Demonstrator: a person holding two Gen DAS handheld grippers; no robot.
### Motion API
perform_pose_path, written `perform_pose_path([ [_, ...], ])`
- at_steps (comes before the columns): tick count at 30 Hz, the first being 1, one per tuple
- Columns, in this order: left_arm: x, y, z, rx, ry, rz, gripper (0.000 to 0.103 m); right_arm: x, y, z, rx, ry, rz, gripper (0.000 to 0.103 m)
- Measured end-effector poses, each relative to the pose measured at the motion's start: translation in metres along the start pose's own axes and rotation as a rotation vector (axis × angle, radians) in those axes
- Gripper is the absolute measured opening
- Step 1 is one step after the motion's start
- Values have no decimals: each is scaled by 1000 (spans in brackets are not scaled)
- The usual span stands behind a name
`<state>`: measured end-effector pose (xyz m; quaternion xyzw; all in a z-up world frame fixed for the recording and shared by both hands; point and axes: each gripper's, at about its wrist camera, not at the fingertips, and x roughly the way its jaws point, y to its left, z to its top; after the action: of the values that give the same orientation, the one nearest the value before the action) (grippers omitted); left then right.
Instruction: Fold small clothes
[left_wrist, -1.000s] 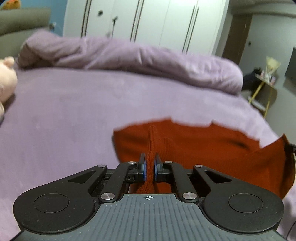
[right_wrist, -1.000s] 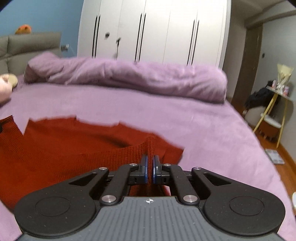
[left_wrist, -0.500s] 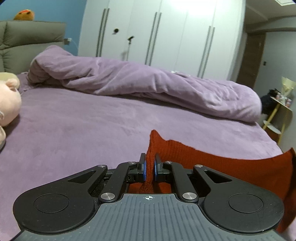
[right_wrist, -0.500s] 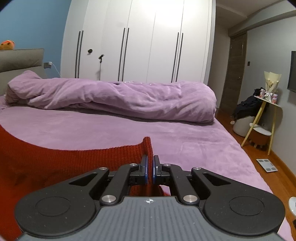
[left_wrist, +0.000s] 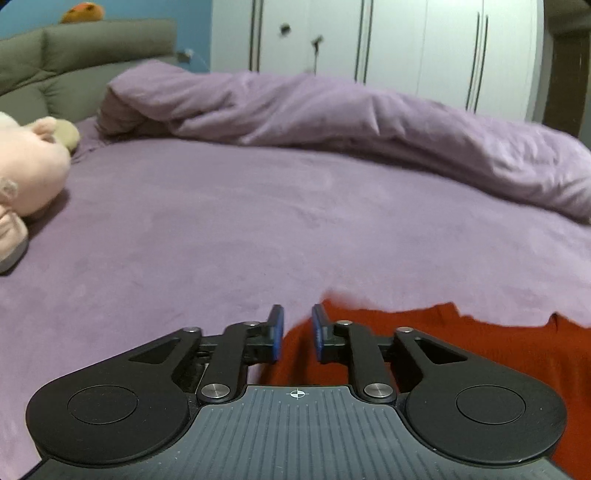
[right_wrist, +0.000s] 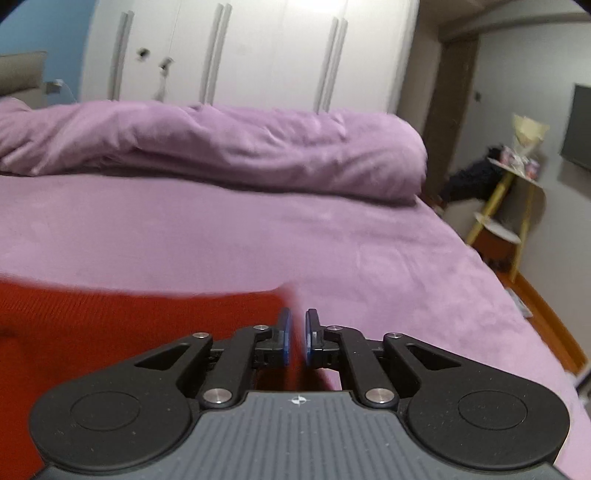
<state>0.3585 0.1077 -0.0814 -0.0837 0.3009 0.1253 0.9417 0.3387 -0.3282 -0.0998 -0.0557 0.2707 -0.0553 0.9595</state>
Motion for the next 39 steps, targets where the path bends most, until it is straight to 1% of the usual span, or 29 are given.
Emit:
perform_pose_path([
  [1,-6,-1,-3,-9,-28,-18,20,-4,-2,-2,42,-10,9,15],
  [2,-11,-5,-7,-21,-47,-61,21,-11,-4,-3,97,-30,55,17],
  [3,-11,-12,-10,-32,-37,-134,28,-19,-4,-7,174,-50,161,23],
  [4,-6,-22,-13,-31,4,-220,41,-24,-1,-10,228,-51,283,26],
  [5,0,-30,-16,-23,39,-276,45,-26,8,-14,261,-36,407,26],
  [6,8,-42,-21,-8,75,-313,47,-26,23,-18,270,-7,501,26],
  [7,13,-51,-25,6,88,-321,46,-25,38,-22,259,17,563,25],
  [8,18,-59,-30,28,79,-317,48,-22,52,-27,239,38,617,25],
  [9,23,-65,-34,61,61,-303,53,-18,66,-32,207,59,647,25],
  [10,28,-68,-36,94,52,-276,57,-15,76,-36,173,73,652,23],
  [12,44,-64,-39,109,56,-208,57,-9,81,-40,93,39,590,22],
  [14,54,-52,-38,63,51,-183,56,-1,73,-40,11,20,454,21],
  [16,59,-40,-33,15,53,-196,43,10,46,-43,-19,6,325,21],
  [17,60,-34,-33,7,55,-205,42,15,24,-43,22,12,277,20],
  [18,59,-30,-33,11,54,-213,41,19,5,-42,99,18,268,13],
  [19,57,-31,-33,16,52,-217,41,20,-13,-42,180,16,244,13],
  [20,53,-30,-34,24,50,-217,41,21,-24,-42,225,14,182,13],
  [21,49,-30,-35,43,50,-213,42,22,-34,-44,282,21,146,13],
  [22,47,-32,-35,61,48,-208,43,22,-40,-46,332,30,161,13],
  [23,39,-32,-36,87,42,-200,45,22,-40,-46,344,35,170,13],
  [25,23,-33,-38,122,21,-171,70,9,-30,-41,286,37,184,17],
  [26,13,-31,-39,123,9,-161,73,-6,-23,-40,246,13,229,17],
  [28,-4,-24,-47,127,11,-180,74,-33,-9,-43,182,-34,324,17],
  [29,-9,-22,-52,140,25,-181,74,-49,-1,-49,143,-47,385,17],
  [31,-13,-21,-61,183,63,-141,74,-70,11,-64,66,-52,447,17],
  [32,-15,-19,-64,197,68,-124,74,-74,17,-68,34,-49,448,17],
  [33,-17,-16,-67,199,65,-120,74,-78,20,-77,-5,-41,426,18],
  [35,-20,-11,-67,186,80,-115,74,-74,18,-91,-48,2,322,17],
  [39,-23,-9,-65,193,105,-88,74,-78,-11,-96,31,-4,256,13],
])
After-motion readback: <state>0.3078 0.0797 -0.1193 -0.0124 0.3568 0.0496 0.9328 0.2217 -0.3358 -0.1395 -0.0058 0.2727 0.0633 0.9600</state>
